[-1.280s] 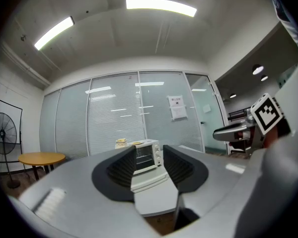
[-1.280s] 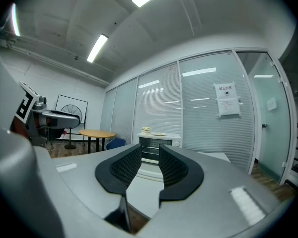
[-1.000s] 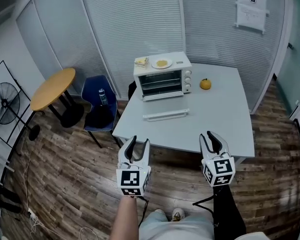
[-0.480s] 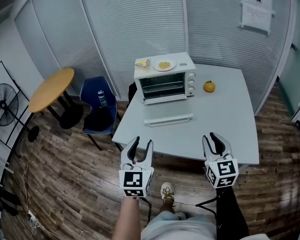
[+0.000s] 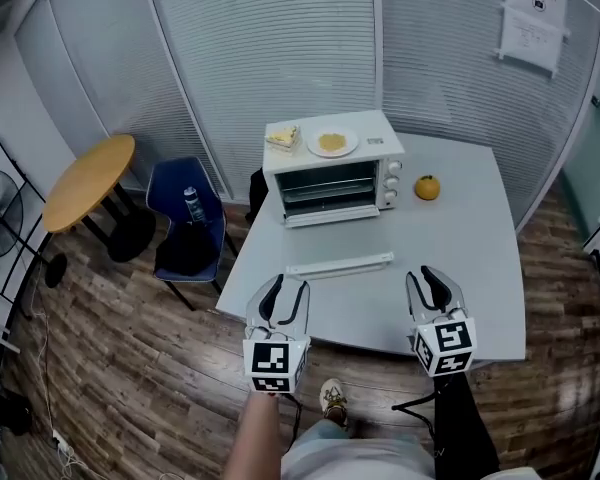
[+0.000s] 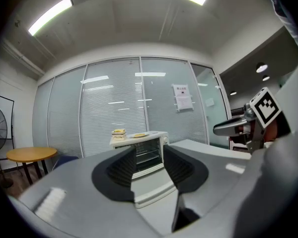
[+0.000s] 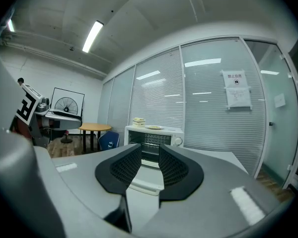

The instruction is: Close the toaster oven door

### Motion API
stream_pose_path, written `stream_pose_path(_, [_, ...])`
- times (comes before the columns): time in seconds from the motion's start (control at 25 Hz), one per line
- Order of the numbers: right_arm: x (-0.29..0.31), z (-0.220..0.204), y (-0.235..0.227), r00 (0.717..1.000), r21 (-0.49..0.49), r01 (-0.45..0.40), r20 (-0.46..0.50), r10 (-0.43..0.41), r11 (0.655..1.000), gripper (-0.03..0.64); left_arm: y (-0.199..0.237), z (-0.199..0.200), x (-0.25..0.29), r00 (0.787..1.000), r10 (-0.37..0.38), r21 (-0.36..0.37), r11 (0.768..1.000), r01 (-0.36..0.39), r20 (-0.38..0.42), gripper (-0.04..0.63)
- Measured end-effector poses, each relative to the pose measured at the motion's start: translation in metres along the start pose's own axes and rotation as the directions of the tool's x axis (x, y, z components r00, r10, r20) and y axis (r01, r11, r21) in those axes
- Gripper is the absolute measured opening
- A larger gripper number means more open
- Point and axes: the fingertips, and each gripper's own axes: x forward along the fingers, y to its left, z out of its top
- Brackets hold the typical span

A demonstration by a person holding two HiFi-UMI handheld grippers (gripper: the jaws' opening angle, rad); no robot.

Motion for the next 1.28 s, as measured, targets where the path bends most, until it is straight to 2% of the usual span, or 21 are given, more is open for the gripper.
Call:
stream_pose_path(0.32, [0.082, -0.005, -0.010, 0.999, 0.004, 0.013, -0.044, -0.012, 1.000, 0.087, 0.040, -0.019, 0.075, 0.999, -0.030, -0.014, 0.999, 0.029, -0.027, 0.186])
stream_pose_path(0.6, [0.130, -0.032, -0.016, 0.993, 0.011, 0.036, -0.112, -0.035, 0.999, 0.087, 0.059, -0.065, 0.121, 0.993, -0.058, -0.045, 0.998, 0.054, -0.102, 0.186])
stream_pose_path(0.88, [0.155, -0.074, -0.018, 0.980, 0.029, 0.054, -0.195, -0.047, 0.998, 0.089, 0.071, -0.127, 0.142, 0.977, -0.061, -0.071, 0.996, 0.047, -0.205, 0.219])
stream_pose_path(1.28, [0.167, -0.149, -0.012, 0.934, 0.066, 0.053, -0.357, -0.026, 0.996, 0.104, 0.070, -0.199, 0.142, 0.942, -0.058, -0.129, 0.992, 0.016, -0.332, 0.233])
